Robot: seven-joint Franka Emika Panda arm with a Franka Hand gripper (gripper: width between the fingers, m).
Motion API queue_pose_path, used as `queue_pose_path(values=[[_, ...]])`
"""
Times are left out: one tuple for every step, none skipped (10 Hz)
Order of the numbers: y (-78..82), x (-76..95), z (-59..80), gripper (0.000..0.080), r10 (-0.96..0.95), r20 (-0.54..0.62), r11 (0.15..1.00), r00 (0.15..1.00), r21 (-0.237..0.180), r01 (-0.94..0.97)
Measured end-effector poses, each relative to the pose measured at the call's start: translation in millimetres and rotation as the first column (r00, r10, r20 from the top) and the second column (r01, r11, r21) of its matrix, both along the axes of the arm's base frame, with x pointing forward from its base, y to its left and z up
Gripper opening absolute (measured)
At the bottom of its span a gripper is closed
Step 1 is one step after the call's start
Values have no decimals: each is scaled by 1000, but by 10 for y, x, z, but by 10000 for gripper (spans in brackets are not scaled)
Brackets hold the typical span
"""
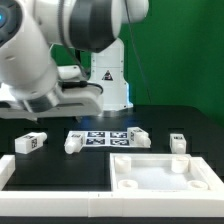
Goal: Assemble one leg
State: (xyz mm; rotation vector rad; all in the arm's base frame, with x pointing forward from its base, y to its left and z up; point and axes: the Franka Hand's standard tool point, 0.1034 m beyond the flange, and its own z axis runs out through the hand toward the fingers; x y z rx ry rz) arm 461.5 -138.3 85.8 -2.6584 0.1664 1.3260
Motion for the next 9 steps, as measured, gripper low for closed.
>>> queue_pose_path(values=[[-3, 43, -83, 649, 5, -10, 1000, 1000, -5, -5], [14, 55, -104, 649, 11, -5, 1000, 1000, -5, -11], [4, 56, -107, 649, 9, -4, 1000, 1000, -6, -9], [-17, 53, -120, 649, 7, -1, 1000, 1000, -8, -7], [-166, -32, -176, 649, 12, -15, 1000, 1000, -8, -12], [-366, -148, -252, 649, 4, -29, 1000, 1000, -23, -5], [-486, -239, -314, 649, -8, -34, 1000, 999, -26, 8], [-543, -256, -341, 649, -18, -18, 1000, 1000, -16, 17], [-533, -251, -341, 649, -15, -19, 1000, 1000, -17, 14]])
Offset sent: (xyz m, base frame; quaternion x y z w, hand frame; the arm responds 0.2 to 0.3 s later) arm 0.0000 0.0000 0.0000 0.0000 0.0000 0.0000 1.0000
